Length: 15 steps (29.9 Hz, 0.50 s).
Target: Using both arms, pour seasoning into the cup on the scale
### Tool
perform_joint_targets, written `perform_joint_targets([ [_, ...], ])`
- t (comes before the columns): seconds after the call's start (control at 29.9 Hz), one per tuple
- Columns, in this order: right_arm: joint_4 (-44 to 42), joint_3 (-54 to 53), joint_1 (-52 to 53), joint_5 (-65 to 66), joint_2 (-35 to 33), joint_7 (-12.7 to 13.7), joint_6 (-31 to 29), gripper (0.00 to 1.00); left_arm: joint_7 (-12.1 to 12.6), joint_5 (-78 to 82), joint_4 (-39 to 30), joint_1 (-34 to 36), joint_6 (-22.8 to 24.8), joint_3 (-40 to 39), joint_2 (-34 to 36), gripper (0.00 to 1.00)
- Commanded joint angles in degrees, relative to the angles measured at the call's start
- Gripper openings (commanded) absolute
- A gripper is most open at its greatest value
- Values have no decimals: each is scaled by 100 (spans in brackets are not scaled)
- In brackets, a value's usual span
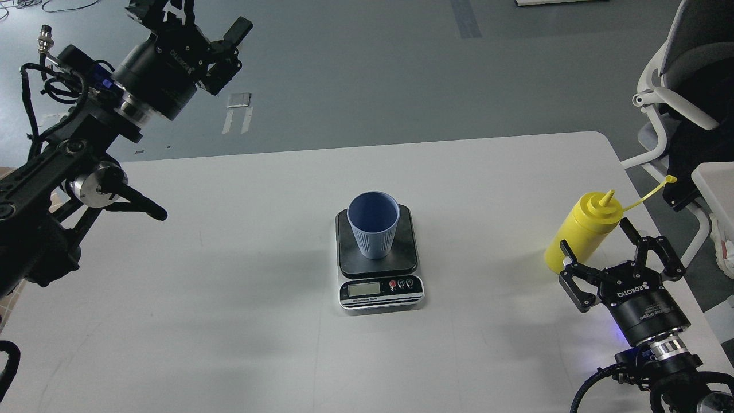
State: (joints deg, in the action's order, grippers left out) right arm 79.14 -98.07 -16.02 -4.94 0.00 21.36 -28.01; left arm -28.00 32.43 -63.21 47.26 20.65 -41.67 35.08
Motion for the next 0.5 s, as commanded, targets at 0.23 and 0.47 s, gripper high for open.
perform_joint_targets([
  [0.23, 497, -186, -516, -103, 0, 0, 1, 98, 0, -8, -148, -41, 9, -104, 131, 98],
  [0.47, 814, -704, -473, -104, -298, -18, 1, 98, 0, -8, -157, -41, 114, -193, 140, 98],
])
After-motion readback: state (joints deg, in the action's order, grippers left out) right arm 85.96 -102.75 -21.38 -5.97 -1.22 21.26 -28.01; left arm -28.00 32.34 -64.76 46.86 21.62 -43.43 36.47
